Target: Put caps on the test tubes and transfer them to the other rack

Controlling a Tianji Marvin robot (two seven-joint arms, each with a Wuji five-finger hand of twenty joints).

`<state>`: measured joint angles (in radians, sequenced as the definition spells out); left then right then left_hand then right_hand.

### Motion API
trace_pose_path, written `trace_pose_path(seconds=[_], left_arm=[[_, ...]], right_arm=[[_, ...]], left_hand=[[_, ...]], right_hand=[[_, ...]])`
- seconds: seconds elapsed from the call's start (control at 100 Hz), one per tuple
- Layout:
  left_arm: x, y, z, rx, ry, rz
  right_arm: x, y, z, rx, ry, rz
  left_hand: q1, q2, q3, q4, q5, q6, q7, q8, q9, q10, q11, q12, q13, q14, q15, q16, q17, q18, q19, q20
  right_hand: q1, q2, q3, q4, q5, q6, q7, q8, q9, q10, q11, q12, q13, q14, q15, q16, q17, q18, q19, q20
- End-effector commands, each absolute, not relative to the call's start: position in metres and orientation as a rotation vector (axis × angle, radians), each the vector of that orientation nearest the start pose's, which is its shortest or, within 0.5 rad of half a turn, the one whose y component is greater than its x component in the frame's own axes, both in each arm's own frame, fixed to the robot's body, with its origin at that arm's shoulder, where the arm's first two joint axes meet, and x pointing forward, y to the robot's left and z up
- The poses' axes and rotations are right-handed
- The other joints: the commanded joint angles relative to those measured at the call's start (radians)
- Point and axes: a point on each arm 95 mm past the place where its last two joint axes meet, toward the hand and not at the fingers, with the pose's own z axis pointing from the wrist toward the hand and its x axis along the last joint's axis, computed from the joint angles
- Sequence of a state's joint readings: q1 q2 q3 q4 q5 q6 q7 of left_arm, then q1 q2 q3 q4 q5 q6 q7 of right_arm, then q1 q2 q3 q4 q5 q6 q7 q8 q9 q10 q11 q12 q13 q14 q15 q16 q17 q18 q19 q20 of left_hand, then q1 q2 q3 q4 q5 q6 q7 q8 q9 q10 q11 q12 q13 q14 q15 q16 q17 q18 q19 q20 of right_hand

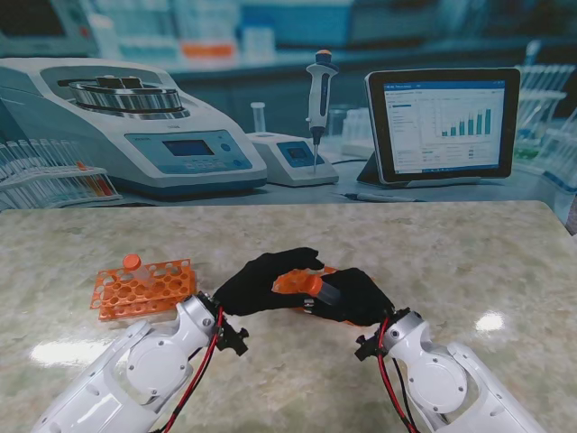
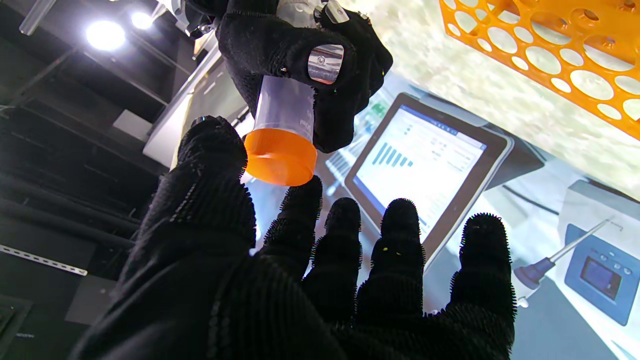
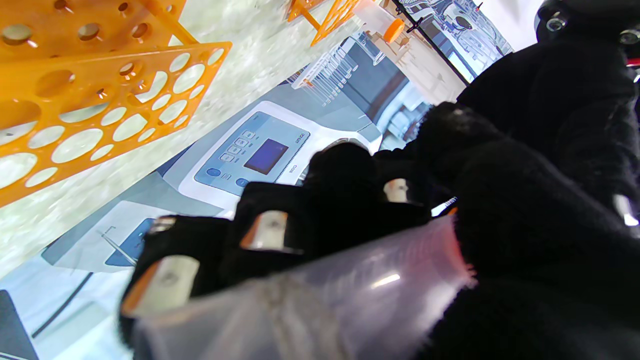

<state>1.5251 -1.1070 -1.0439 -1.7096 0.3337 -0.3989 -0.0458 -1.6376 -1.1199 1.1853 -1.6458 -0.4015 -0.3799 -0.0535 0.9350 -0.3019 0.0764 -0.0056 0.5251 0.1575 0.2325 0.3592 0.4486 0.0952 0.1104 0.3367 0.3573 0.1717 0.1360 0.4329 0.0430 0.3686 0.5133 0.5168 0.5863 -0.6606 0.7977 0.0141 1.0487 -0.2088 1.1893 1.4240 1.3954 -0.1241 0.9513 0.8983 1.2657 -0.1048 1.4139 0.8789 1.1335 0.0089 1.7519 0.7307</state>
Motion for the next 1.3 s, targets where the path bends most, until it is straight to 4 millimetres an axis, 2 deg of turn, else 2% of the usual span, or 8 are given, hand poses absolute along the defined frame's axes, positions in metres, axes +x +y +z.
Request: trace_pose_path(seconds=[0.0,0.45,0.5,0.63,0.82,1.07,1.21,1.29], left_arm=[[0.3621,-0.1045,-0.2776,-1.390,1.475,-2.461],[0.3626,-0.1085,-0.2798,-1.392,1.474,-2.462],[0.3627,-0.1089,-0.2799,-1.391,1.471,-2.462],[0.3626,-0.1102,-0.2801,-1.393,1.456,-2.468],[0.3627,-0.1116,-0.2807,-1.388,1.449,-2.468],[0.3619,-0.1127,-0.2815,-1.373,1.429,-2.481],[0.3609,-0.1121,-0.2821,-1.362,1.425,-2.483],[0.3605,-0.1115,-0.2826,-1.354,1.428,-2.481]], right_arm=[[0.3617,0.0460,-0.3155,-1.643,-1.369,-2.463],[0.3616,0.0455,-0.3154,-1.644,-1.367,-2.465],[0.3616,0.0455,-0.3154,-1.644,-1.368,-2.465],[0.3617,0.0452,-0.3154,-1.644,-1.367,-2.465],[0.3617,0.0451,-0.3153,-1.644,-1.366,-2.466],[0.3615,0.0449,-0.3152,-1.643,-1.366,-2.468],[0.3614,0.0449,-0.3152,-1.642,-1.365,-2.469],[0.3614,0.0449,-0.3152,-1.641,-1.365,-2.470]], left_hand=[[-0.057,-0.034,0.116,-0.025,0.010,0.006,-0.003,0.044,-0.016,-0.001,0.001,-0.002,-0.005,-0.033,-0.001,-0.009,-0.003,-0.010,-0.006,-0.023],[0.011,0.039,0.136,-0.016,-0.002,-0.014,0.268,0.154,0.009,0.007,0.010,0.002,0.025,-0.033,0.019,0.010,0.002,0.000,0.015,-0.008],[0.036,0.046,0.121,-0.020,0.000,-0.022,0.298,0.170,0.016,0.006,0.012,0.003,0.030,-0.033,0.022,0.013,0.003,-0.001,0.019,-0.008],[0.185,0.083,0.002,0.004,0.017,-0.041,0.396,0.164,0.038,0.004,0.019,0.006,0.050,-0.031,0.030,0.022,0.006,0.001,0.031,-0.011],[0.287,0.133,-0.026,0.013,0.056,-0.061,0.473,0.132,0.065,-0.003,0.031,0.008,0.075,-0.033,0.041,0.028,0.011,0.004,0.042,-0.014],[0.355,0.131,0.043,0.014,0.145,-0.079,0.461,0.062,0.090,-0.019,0.038,0.005,0.097,-0.034,0.048,0.031,0.020,0.010,0.053,-0.015],[0.356,0.093,0.158,-0.020,0.214,-0.116,0.340,-0.006,0.084,-0.031,0.035,-0.005,0.105,-0.029,0.044,0.024,0.020,0.010,0.053,-0.022],[0.356,0.075,0.187,-0.030,0.220,-0.154,0.262,0.014,0.082,-0.028,0.032,-0.012,0.103,-0.029,0.042,0.019,0.021,0.007,0.049,-0.027]], right_hand=[[0.052,0.015,-0.009,-0.018,0.044,-0.062,0.093,0.048,0.045,0.019,0.001,0.017,0.062,-0.189,0.182,0.047,0.059,-0.059,0.198,0.018],[0.054,0.016,-0.008,-0.017,0.044,-0.062,0.093,0.048,0.045,0.019,0.001,0.017,0.062,-0.189,0.182,0.047,0.059,-0.059,0.198,0.018],[0.054,0.016,-0.009,-0.017,0.044,-0.062,0.093,0.048,0.044,0.019,0.000,0.017,0.062,-0.189,0.182,0.047,0.059,-0.059,0.198,0.018],[0.053,0.016,-0.009,-0.018,0.044,-0.062,0.093,0.048,0.045,0.019,0.001,0.017,0.062,-0.189,0.182,0.047,0.059,-0.059,0.198,0.018],[0.053,0.016,-0.009,-0.018,0.044,-0.062,0.093,0.048,0.045,0.021,0.000,0.017,0.062,-0.189,0.182,0.047,0.059,-0.059,0.198,0.018],[0.052,0.018,-0.009,-0.018,0.044,-0.062,0.093,0.048,0.044,0.018,0.000,0.017,0.062,-0.189,0.182,0.047,0.059,-0.059,0.198,0.018],[0.054,0.016,-0.009,-0.018,0.044,-0.062,0.093,0.048,0.044,0.018,0.000,0.017,0.062,-0.189,0.182,0.047,0.059,-0.059,0.198,0.018],[0.053,0.017,-0.009,-0.018,0.044,-0.062,0.093,0.048,0.045,0.020,0.000,0.017,0.062,-0.189,0.182,0.047,0.059,-0.059,0.198,0.018]])
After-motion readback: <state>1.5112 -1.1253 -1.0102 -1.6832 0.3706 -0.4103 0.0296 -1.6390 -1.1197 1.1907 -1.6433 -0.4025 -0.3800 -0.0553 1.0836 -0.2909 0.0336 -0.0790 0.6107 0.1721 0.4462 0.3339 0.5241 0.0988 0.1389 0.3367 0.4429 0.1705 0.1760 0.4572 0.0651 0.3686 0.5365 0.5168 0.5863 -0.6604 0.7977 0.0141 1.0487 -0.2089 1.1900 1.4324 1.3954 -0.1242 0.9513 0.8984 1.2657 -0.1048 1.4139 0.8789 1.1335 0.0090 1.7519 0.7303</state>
